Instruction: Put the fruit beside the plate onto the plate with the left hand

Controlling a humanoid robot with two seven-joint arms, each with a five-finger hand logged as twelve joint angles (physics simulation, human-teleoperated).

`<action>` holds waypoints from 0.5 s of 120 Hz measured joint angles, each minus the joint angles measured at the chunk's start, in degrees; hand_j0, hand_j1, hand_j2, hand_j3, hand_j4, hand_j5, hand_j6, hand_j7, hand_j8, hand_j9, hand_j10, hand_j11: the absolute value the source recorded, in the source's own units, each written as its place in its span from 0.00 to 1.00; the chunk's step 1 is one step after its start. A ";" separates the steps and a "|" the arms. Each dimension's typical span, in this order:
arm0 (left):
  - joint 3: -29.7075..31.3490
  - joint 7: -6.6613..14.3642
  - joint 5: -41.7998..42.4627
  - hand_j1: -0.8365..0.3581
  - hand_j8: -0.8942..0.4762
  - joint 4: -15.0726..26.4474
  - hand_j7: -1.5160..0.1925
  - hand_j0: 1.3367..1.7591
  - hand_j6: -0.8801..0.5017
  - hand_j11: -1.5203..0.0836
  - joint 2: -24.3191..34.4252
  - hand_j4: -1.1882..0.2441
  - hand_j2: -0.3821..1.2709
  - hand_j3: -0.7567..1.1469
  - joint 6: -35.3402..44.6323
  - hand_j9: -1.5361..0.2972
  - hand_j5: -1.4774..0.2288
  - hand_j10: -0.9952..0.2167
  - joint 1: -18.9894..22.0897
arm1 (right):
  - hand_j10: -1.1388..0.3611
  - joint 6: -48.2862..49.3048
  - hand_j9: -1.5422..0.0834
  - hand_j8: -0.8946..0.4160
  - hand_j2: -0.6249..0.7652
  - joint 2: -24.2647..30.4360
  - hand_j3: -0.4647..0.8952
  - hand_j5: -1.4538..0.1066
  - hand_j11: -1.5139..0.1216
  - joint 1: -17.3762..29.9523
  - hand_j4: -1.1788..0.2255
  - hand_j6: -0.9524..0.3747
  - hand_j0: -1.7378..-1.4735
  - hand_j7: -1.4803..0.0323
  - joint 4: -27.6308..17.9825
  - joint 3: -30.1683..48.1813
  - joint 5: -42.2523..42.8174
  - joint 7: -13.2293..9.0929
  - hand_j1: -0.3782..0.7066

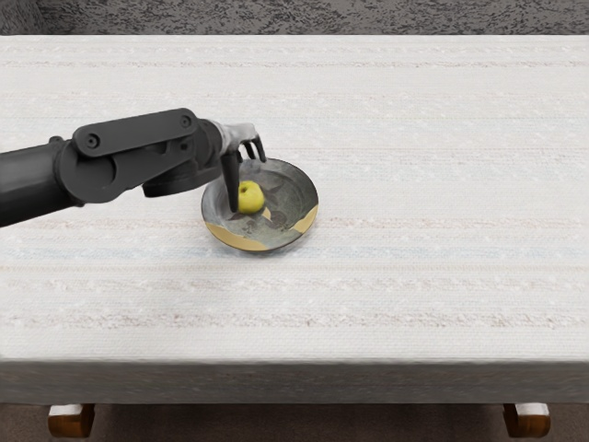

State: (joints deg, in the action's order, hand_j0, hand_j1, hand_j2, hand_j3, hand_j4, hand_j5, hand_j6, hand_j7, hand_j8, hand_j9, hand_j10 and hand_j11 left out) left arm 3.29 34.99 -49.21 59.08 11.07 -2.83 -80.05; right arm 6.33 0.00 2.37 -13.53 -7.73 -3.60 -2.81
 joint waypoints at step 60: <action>-24.29 0.01 27.35 0.97 0.63 0.14 0.86 0.76 0.62 0.92 21.66 0.81 0.25 0.40 -29.28 0.81 0.84 0.79 5.98 | 0.75 0.08 0.94 0.67 0.45 0.00 0.34 0.92 0.92 0.00 0.83 0.71 0.30 0.97 -0.08 0.00 0.00 0.00 0.04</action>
State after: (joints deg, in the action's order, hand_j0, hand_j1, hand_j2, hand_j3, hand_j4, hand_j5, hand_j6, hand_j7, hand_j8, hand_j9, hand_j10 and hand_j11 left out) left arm -21.00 35.00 -21.86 59.22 32.73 -32.11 -74.08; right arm 6.41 0.00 2.37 -13.61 -7.73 -3.60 -2.81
